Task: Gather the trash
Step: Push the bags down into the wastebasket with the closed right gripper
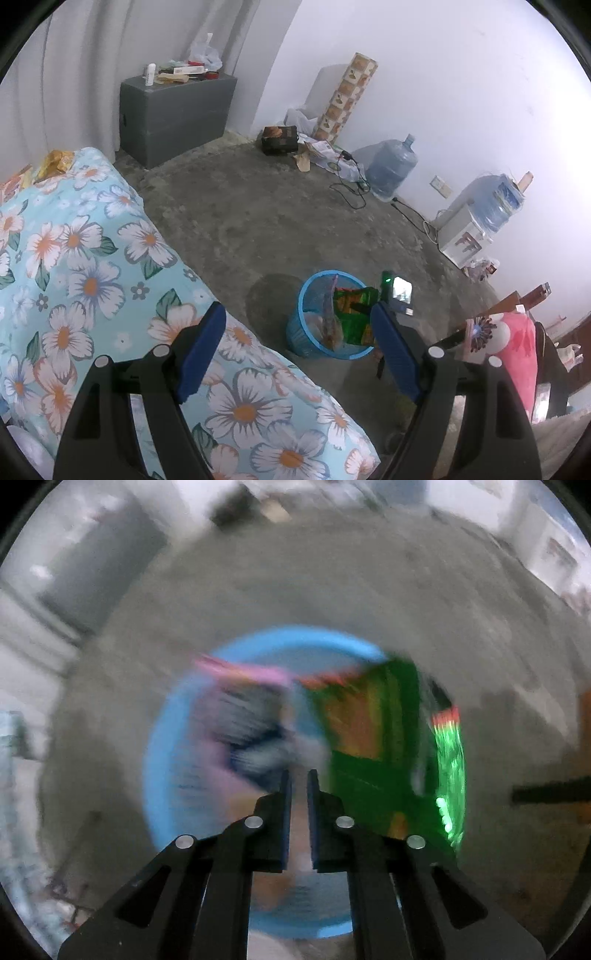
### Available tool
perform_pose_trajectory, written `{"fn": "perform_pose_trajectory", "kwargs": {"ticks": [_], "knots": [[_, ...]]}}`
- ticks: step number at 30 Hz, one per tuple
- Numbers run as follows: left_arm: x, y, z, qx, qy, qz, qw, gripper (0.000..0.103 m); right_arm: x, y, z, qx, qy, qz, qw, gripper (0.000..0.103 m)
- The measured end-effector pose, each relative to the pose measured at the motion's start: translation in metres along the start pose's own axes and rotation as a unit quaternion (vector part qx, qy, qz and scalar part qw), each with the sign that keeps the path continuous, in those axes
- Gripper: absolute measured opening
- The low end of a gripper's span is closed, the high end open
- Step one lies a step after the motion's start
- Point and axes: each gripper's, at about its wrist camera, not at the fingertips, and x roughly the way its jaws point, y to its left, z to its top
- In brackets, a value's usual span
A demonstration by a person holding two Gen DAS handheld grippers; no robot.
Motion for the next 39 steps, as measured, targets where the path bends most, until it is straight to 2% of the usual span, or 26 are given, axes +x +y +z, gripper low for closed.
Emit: {"fn": "perform_pose_trajectory", "kwargs": {"ticks": [1, 3, 6, 8, 9, 11, 13, 17, 20, 26, 30, 34, 39], "knots": [[0.001, 0.001, 0.000, -0.002, 0.001, 0.002, 1.0000, 0.078, -0.012, 0.016, -0.002, -0.024, -0.016, 0.028, 0.999, 0.010], [0.005, 0.003, -0.001, -0.010, 0.005, 0.002, 0.9999, 0.078, -0.017, 0.062, -0.009, -0.088, -0.015, 0.055, 0.995, 0.010], [0.007, 0.002, -0.001, -0.018, 0.010, -0.001, 0.9998, 0.078, 0.006, 0.093, -0.017, -0.138, 0.035, 0.067, 0.988, 0.010], [0.006, 0.002, -0.001, -0.015, 0.008, -0.002, 0.9999, 0.078, 0.040, 0.091, -0.022, -0.109, 0.089, 0.079, 0.987, 0.010], [0.006, 0.003, 0.000, -0.013, 0.007, -0.001, 0.9999, 0.078, 0.055, 0.083, -0.022, -0.092, 0.111, 0.061, 0.988, 0.010], [0.005, 0.007, 0.000, -0.013, 0.009, 0.002, 0.9999, 0.078, 0.071, 0.067, -0.020, -0.070, 0.126, 0.003, 0.990, 0.010], [0.005, 0.009, -0.001, -0.014, 0.010, 0.005, 0.9998, 0.078, 0.074, 0.042, -0.019, -0.049, 0.116, -0.059, 0.990, 0.010], [0.010, 0.018, -0.003, -0.024, 0.018, 0.011, 0.9995, 0.078, 0.068, 0.002, -0.016, -0.022, 0.086, -0.121, 0.989, 0.009], [0.012, 0.020, -0.004, -0.030, 0.020, 0.012, 0.9993, 0.078, 0.082, -0.013, -0.014, -0.014, 0.095, -0.141, 0.985, 0.007], [0.012, 0.018, -0.003, -0.016, 0.021, 0.024, 0.9994, 0.078, 0.125, -0.003, -0.008, -0.008, 0.117, -0.188, 0.975, 0.007], [0.013, 0.021, -0.003, -0.015, 0.023, 0.035, 0.9990, 0.078, 0.162, -0.003, -0.001, -0.007, 0.163, -0.222, 0.961, 0.007], [0.011, 0.026, -0.003, -0.019, 0.023, 0.044, 0.9986, 0.078, 0.192, -0.012, 0.003, 0.002, 0.216, -0.238, 0.947, 0.006], [0.009, 0.031, -0.004, -0.023, 0.024, 0.053, 0.9981, 0.078, 0.229, -0.007, 0.011, -0.039, 0.279, -0.265, 0.922, 0.005]]}}
